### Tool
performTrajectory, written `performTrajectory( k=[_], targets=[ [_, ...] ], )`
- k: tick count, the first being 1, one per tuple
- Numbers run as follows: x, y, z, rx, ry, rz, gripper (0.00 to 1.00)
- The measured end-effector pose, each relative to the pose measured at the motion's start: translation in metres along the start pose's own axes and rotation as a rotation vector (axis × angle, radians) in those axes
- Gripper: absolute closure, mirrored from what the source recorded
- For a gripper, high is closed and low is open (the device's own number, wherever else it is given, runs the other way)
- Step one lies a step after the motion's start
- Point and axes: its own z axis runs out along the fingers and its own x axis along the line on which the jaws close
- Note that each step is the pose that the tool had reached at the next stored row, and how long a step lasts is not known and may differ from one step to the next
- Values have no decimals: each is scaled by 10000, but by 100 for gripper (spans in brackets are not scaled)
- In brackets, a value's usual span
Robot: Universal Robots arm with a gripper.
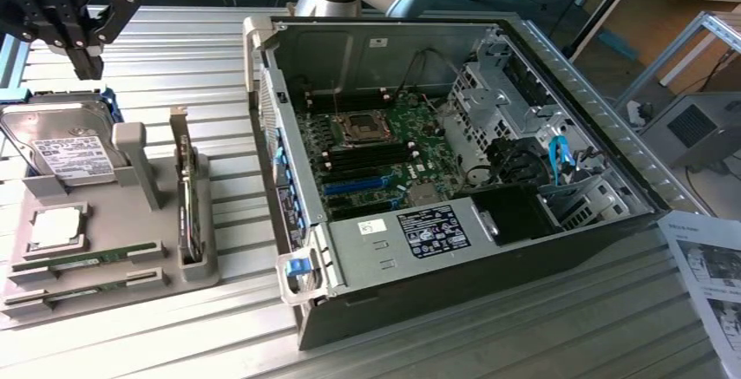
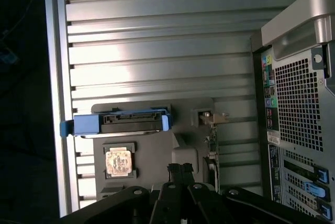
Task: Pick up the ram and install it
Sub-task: 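Reach for the ram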
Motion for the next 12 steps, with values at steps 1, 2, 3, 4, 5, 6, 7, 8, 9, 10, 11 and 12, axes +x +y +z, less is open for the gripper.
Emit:
performTrajectory(
  k=[1, 2, 3, 4, 5, 6, 7, 8, 9, 10, 11, 12],
  targets=[
    [0, 0, 0, 0, 3, 0, 89],
    [1, 0, 0, 0, 12, 2, 89],
    [-1, 1, -1, 2, 34, 3, 89],
    [-4, 1, -3, 7, 72, 3, 89],
    [-6, 1, -4, 12, 110, 5, 89],
    [-9, 1, -5, 20, 155, 7, 89],
    [-12, 1, -6, 31, 202, 8, 89],
    [-16, 2, -7, 44, 257, 10, 89],
    [-19, 2, -7, 59, 308, 13, 89],
    [-19, 2, -7, 67, 333, 14, 89],
    [-19, 2, -7, 68, 335, 14, 89],
    [-20, 2, -7, 67, 336, 13, 89]
  ],
)
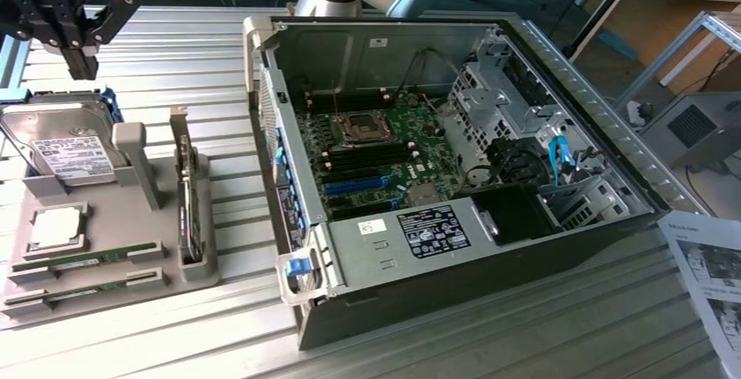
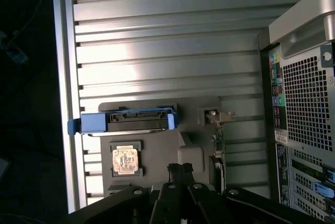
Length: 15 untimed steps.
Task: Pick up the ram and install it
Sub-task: 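Reach for the ram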
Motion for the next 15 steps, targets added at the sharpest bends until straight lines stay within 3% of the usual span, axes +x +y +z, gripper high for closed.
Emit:
performTrajectory(
  k=[6, 10, 12, 15],
  targets=[
    [-2, 0, 0, 26, -2, -2, 89],
    [-1, 0, 0, 161, -8, 1, 89],
    [0, 0, -1, 257, -9, 2, 89],
    [0, 0, -1, 279, -9, 1, 89]
  ],
)
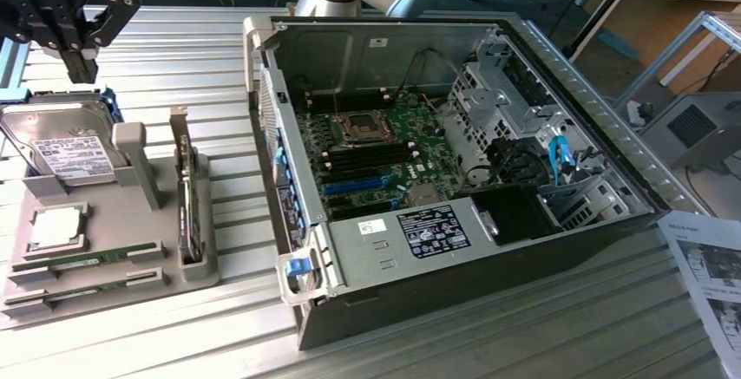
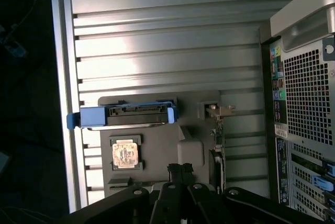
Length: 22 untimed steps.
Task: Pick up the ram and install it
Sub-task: 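Reach for the ram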
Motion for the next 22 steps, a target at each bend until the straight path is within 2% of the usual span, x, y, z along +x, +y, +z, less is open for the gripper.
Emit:
performTrajectory(
  k=[6, 13, 22],
  targets=[
    [0, -9, 0, 0, -1, 1, 89],
    [15, -114, 0, 0, -1, 1, 89],
    [73, -187, -1, 0, -1, 1, 89]
  ],
)
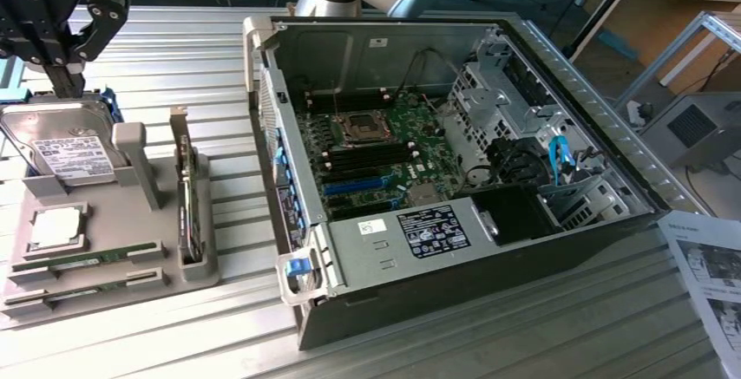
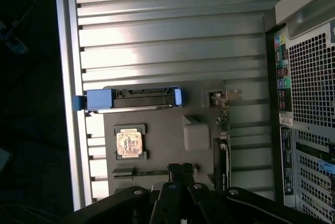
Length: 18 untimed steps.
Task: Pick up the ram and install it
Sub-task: 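Reach for the ram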
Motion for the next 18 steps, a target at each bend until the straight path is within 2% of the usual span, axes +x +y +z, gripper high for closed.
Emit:
performTrajectory(
  k=[8, 18],
  targets=[
    [-1, -21, 0, 0, 0, -1, 89],
    [-9, -128, -1, 0, 0, -1, 89]
  ],
)
